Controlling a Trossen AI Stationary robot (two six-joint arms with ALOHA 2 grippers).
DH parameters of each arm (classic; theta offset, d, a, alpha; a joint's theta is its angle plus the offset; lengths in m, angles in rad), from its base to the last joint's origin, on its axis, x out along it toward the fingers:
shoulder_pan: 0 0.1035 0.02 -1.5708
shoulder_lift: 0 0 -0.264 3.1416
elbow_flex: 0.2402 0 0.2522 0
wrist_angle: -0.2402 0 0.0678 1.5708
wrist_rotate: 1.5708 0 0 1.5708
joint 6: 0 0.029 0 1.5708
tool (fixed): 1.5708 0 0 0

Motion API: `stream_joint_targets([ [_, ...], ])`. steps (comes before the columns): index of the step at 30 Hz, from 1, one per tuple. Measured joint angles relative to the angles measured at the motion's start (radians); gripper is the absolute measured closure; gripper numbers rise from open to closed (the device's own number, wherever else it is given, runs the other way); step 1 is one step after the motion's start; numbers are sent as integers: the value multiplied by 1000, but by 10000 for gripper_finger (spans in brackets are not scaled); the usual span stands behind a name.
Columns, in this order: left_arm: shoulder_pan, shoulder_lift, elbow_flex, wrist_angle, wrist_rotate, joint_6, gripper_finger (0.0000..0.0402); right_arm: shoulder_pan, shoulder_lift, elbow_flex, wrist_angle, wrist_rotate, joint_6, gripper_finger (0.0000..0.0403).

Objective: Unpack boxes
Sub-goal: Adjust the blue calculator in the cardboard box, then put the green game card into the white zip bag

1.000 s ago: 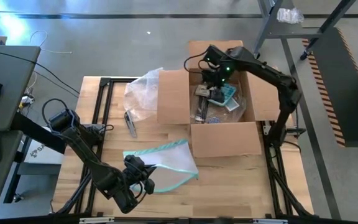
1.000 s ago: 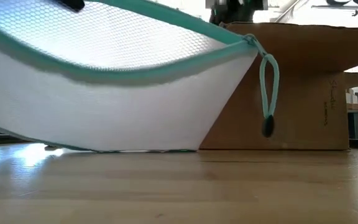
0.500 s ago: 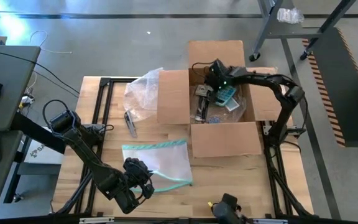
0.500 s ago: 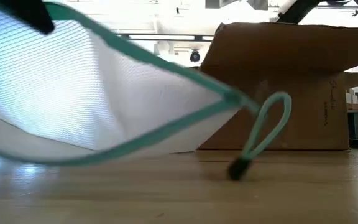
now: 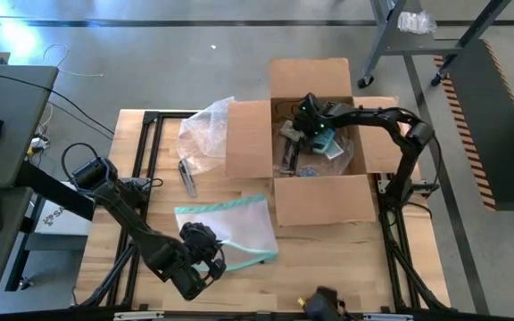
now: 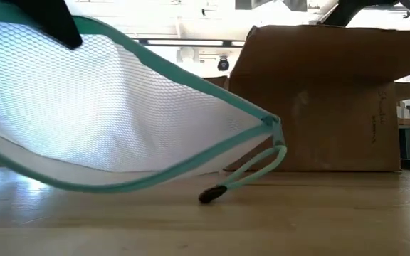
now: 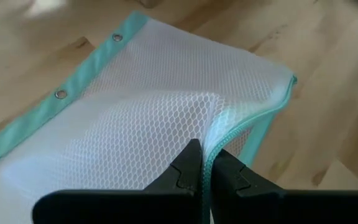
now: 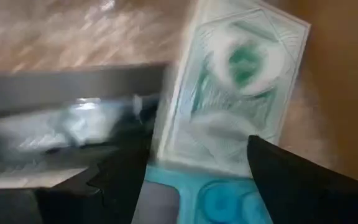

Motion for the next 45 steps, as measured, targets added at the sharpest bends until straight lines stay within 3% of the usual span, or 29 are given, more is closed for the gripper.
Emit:
stream_joint_targets([
  [5,4,0,0,0,-1,68,402,55,-55,-3,-208,-208,-19,139],
  [12,3,0,0,0,24,81,402,154,-158,-3,-105,-65,142,139],
  [15,3,0,0,-1,25,81,402,173,-149,-3,-112,-118,154,139],
  [19,4,0,0,-3,25,81,402,209,-114,-12,-115,-180,-10,132],
  [22,10,0,0,-4,25,80,402,237,-92,-13,-89,-161,-98,108],
  [28,23,0,0,-2,30,78,402,259,-36,-12,12,-88,-130,40],
  [32,23,0,0,2,38,78,402,254,22,-8,21,-65,-112,18],
  [35,23,0,0,3,53,78,402,249,42,-6,-4,-110,-70,41],
  [39,23,0,0,6,55,78,402,253,32,-7,-27,-128,-11,119],
  [45,23,0,0,3,60,19,402,277,-70,-12,-105,57,89,117],
])
